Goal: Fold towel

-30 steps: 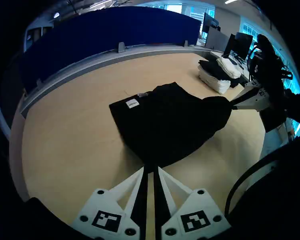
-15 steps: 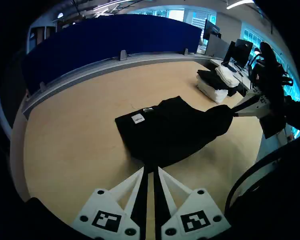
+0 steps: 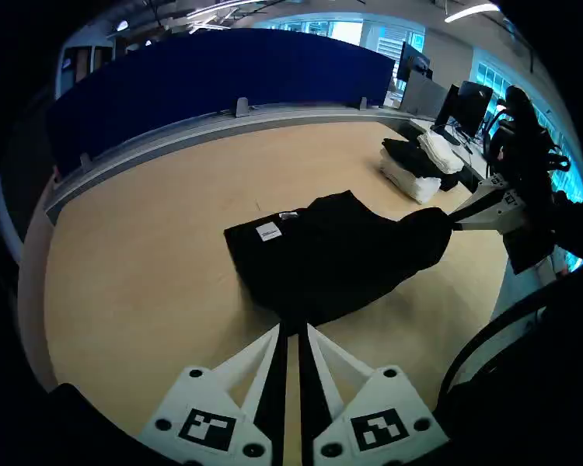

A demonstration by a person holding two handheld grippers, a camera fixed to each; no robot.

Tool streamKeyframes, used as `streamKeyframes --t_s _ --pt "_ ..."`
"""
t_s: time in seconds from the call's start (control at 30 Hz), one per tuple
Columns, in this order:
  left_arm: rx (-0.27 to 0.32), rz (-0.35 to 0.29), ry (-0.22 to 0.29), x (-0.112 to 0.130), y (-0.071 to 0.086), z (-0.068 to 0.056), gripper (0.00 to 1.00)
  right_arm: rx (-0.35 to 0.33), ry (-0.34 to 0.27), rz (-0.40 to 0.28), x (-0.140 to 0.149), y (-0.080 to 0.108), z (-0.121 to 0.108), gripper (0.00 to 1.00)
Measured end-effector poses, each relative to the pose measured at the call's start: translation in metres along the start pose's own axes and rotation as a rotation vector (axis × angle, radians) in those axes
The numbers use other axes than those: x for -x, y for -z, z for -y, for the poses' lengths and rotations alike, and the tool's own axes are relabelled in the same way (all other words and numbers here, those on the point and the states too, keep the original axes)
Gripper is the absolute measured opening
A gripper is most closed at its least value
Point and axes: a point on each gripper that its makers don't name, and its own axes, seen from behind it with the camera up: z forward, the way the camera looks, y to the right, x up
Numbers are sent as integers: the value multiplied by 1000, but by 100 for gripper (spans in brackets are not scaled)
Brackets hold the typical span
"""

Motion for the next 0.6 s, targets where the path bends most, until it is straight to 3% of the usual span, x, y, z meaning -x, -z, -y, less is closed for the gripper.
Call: streamKeyframes --t_s 0.4,0.6 --pt "4 -4 11 -2 -1 -1 9 -6 -1 -3 -4 -1 2 16" --pt "0 -3 32 -6 -7 5 9 -6 -16 -4 -9 -5 -3 16"
